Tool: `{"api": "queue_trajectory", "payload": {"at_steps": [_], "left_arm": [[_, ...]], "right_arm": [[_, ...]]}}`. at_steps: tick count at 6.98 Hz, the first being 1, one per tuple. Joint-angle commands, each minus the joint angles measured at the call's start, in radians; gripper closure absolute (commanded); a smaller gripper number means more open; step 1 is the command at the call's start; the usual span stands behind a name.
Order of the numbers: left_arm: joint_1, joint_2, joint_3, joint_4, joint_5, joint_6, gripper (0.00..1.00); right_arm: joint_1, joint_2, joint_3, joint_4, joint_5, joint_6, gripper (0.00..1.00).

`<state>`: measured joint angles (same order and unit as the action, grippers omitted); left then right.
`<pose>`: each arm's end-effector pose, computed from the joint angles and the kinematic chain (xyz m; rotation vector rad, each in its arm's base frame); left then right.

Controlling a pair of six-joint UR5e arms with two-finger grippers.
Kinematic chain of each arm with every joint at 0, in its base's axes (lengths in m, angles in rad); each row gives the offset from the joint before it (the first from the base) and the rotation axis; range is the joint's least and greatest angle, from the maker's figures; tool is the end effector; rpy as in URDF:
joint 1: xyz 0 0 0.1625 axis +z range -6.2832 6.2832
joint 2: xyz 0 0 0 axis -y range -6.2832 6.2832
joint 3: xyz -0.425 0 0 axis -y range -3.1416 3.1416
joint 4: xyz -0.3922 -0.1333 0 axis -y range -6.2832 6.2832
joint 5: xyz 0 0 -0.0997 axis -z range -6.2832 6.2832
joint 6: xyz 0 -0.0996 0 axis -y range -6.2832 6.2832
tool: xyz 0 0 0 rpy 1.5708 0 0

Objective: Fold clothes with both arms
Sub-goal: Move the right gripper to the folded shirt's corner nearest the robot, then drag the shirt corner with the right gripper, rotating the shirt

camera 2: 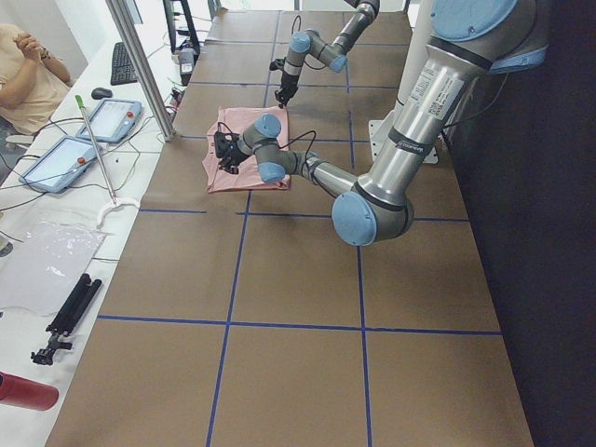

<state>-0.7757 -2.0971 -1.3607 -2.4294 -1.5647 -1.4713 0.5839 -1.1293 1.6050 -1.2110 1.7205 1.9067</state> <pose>0.4178 -0.5974 0.3545 0.5116 1.0805 -0.5990 -0.4938 -0.4683 0.3593 -0.0377 -0.8696 0.8006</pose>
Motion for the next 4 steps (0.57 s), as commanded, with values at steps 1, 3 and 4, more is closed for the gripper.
{"api": "queue_trajectory", "payload": {"at_steps": [1,3,4], "left_arm": [[0.003,0.002,-0.004,0.001,0.000,-0.004,0.75],[0.003,0.005,-0.020,0.004,-0.002,-0.004,0.75],[0.010,0.006,-0.037,0.007,-0.005,-0.013,0.75]], "right_arm": [[-0.015,-0.045,0.115,-0.007,0.071,0.056,1.00],[-0.143,-0.285,0.424,-0.010,0.047,0.097,1.00],[-0.227,-0.417,0.572,-0.010,0.010,0.101,1.00]]}}
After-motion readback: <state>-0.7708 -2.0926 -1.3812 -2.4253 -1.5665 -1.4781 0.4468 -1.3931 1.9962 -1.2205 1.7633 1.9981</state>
